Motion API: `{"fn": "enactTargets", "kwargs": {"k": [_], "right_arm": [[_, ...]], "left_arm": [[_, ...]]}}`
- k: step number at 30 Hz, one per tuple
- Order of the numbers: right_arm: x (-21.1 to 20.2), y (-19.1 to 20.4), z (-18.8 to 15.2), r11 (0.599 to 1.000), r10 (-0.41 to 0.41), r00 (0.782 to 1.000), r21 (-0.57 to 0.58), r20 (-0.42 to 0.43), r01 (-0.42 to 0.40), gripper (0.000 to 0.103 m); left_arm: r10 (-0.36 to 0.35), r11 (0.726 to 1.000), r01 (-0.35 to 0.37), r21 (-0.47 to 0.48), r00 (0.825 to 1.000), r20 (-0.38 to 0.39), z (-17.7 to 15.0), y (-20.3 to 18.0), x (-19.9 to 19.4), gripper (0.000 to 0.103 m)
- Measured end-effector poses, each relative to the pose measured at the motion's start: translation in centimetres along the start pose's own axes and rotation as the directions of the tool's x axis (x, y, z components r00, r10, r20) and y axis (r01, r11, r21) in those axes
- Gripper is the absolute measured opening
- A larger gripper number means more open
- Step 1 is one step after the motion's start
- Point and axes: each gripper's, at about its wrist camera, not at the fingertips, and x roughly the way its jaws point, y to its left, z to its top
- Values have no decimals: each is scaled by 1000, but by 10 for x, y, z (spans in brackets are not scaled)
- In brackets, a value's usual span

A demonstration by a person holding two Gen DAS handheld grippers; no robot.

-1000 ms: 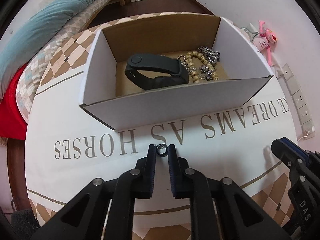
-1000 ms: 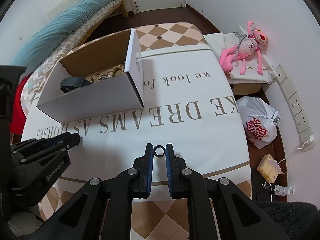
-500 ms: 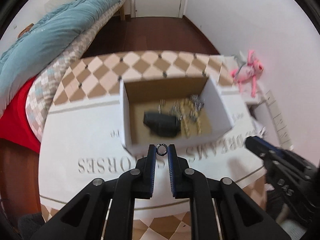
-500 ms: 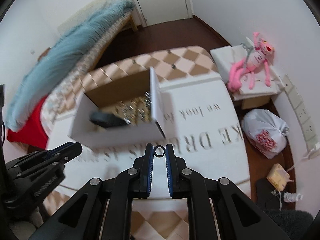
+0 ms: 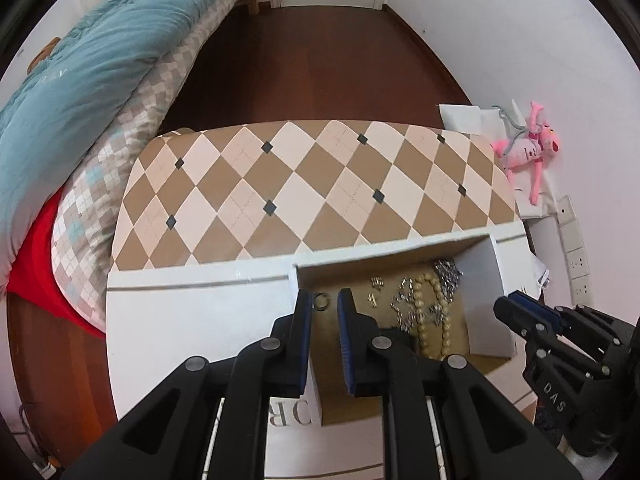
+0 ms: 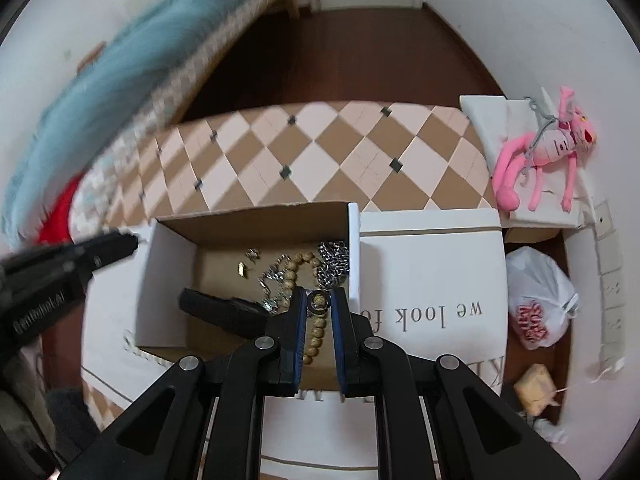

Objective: Organize jewelry

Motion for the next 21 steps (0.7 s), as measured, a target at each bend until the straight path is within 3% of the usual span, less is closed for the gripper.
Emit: {"fn": "enactTargets", "kwargs": {"k": [2, 3, 5, 6, 7, 11, 13, 15, 19, 21], "right_arm": [[2, 0, 5, 1000, -19, 1000, -8, -22, 18, 14], [2, -1, 6, 1000, -24, 999, -7, -26, 24, 15], [-2, -4, 7, 1000, -24, 999, 6, -23, 24, 27], [-3, -5, 8, 1000, -29, 999, 9, -18, 29, 35], [-4, -7, 8, 1000, -26, 1000, 17, -15, 27, 38], [-13, -18, 4, 998, -33, 999, 46, 0, 33, 40], [-17, -20, -1, 997, -52, 999, 50, 5, 52, 42], [-20, -19, -7, 997, -69, 997, 48, 16, 68, 61], [-22, -11, -20, 995, -95, 995, 12, 21, 95, 84], [-20, -6, -27, 994, -105, 994, -1, 16, 105, 102]], "left_arm": [[4, 1000, -4, -14, 1000, -3, 4, 3, 0, 13], [15, 1000, -15, -18, 1000, -2, 6, 5, -1, 19], [31, 999, -31, -24, 999, 8, 8, 7, -4, 44], [54, 998, -54, -30, 998, 18, 7, 9, -7, 69], [62, 998, -61, -35, 998, 24, 6, 11, -8, 78], [87, 995, -86, -60, 996, 27, -5, 21, -13, 81], [105, 992, -103, -77, 994, 21, -12, 24, -13, 94], [133, 988, -130, -87, 991, 27, -21, 26, -15, 94], [145, 985, -139, -104, 988, 53, -41, 27, -20, 103], [156, 983, -148, -107, 986, 64, -50, 26, -22, 103]]}}
